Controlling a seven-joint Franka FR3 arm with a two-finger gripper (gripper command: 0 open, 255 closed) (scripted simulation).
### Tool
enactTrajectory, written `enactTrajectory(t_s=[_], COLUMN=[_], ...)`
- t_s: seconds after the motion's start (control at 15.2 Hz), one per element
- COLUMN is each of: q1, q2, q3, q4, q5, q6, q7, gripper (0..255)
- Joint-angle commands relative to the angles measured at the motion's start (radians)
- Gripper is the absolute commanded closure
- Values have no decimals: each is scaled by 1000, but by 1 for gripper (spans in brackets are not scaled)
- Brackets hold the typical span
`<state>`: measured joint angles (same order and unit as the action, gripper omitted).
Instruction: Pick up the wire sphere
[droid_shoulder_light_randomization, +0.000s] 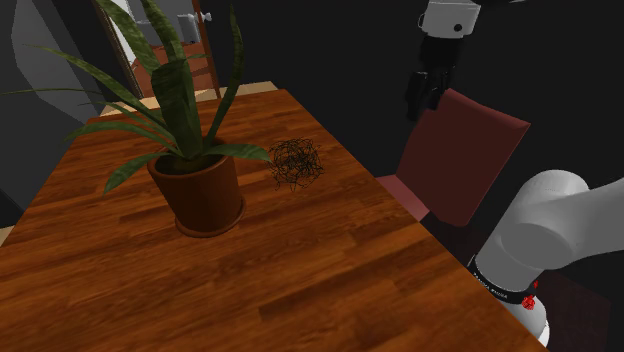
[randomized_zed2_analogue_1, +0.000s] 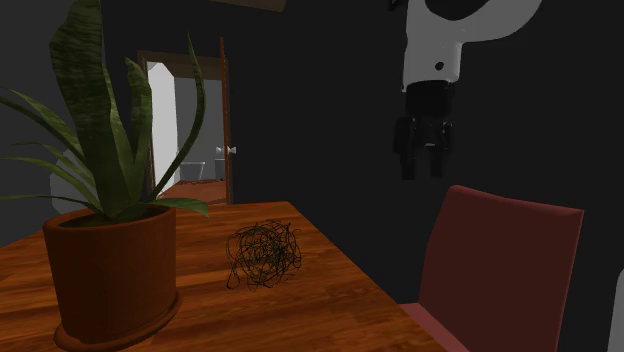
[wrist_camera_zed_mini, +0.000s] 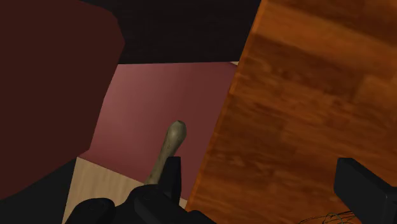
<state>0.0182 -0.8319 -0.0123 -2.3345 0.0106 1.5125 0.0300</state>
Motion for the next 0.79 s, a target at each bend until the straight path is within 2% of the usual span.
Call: enactTrajectory(t_s=[0.0,0.4,0.73], q1=[0,12,4], q2=[0,135,286], q3=[0,157,285], q4=[0,17,74], q5=[0,3,-36], q6=[0,142,242], q7=[0,150,287], gripper=[0,0,0])
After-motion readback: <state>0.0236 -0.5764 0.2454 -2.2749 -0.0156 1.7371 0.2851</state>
